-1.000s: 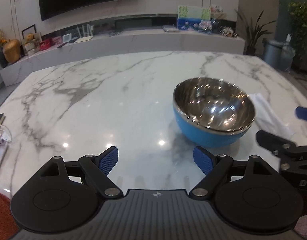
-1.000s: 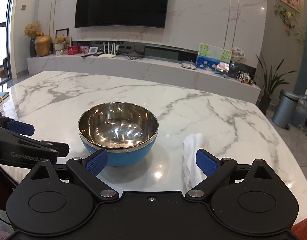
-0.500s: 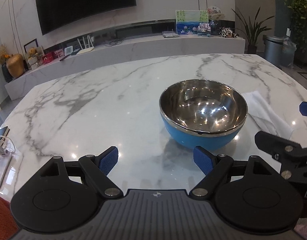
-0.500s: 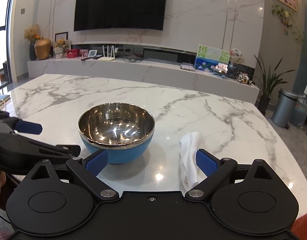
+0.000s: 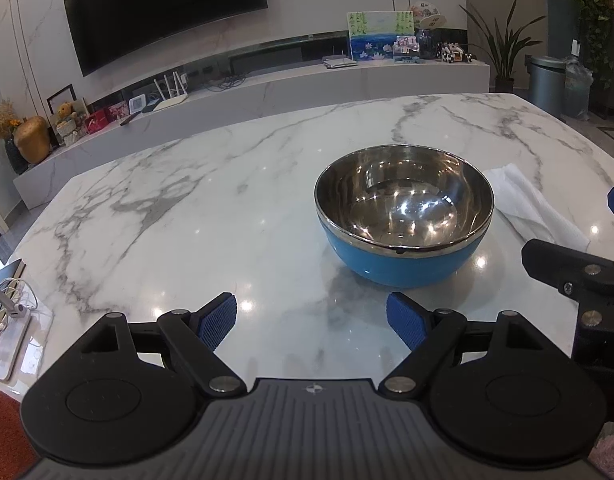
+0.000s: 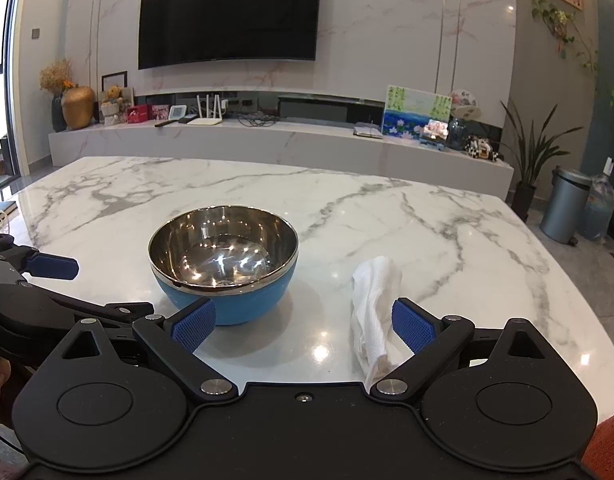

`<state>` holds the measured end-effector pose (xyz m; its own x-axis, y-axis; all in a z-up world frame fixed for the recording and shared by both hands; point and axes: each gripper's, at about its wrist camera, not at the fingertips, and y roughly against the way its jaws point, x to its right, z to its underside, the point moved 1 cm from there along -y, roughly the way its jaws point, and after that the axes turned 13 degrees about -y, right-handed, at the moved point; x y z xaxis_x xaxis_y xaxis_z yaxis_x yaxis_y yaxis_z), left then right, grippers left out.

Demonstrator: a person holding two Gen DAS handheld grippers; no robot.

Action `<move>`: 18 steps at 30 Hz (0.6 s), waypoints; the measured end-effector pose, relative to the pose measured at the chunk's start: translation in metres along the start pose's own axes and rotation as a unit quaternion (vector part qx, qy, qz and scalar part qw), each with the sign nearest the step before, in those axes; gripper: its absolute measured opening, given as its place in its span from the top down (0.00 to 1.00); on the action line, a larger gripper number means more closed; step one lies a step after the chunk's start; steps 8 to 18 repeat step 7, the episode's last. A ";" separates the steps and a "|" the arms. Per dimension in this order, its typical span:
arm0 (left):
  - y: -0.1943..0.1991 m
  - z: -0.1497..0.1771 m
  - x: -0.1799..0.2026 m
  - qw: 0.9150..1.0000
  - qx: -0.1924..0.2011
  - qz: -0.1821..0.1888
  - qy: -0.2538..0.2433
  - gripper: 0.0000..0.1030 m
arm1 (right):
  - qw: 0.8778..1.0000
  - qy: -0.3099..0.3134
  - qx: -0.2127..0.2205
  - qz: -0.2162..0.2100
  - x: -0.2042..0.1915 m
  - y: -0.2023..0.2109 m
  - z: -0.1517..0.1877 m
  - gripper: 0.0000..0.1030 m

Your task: Clean bowl

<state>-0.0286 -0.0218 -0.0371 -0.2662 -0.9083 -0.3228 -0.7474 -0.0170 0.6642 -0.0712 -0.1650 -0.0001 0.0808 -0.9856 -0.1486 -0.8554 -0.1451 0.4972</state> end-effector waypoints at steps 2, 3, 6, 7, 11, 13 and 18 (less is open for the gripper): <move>0.000 0.000 0.000 1.000 0.001 -0.002 0.001 0.20 | 1.000 -0.002 -0.001 0.000 0.000 -0.001 0.000 0.09; 0.000 0.000 0.000 1.000 0.001 -0.002 0.002 0.20 | 1.000 -0.001 -0.003 -0.002 0.000 -0.001 0.000 0.09; 0.001 0.000 0.000 1.000 0.002 -0.008 0.001 0.20 | 1.000 0.000 -0.007 -0.005 0.000 -0.002 0.001 0.09; 0.002 0.000 0.000 1.000 0.003 -0.009 0.000 0.20 | 1.000 0.001 -0.008 -0.007 -0.001 -0.002 0.001 0.09; 0.002 0.000 0.000 1.000 0.003 -0.009 0.000 0.20 | 1.000 0.001 -0.008 -0.007 -0.001 -0.002 0.001 0.09; 0.002 0.000 0.000 1.000 0.003 -0.009 0.000 0.20 | 1.000 0.001 -0.008 -0.007 -0.001 -0.002 0.001 0.09; 0.002 0.000 0.000 1.000 0.003 -0.009 0.000 0.20 | 1.000 0.001 -0.008 -0.007 -0.001 -0.002 0.001 0.09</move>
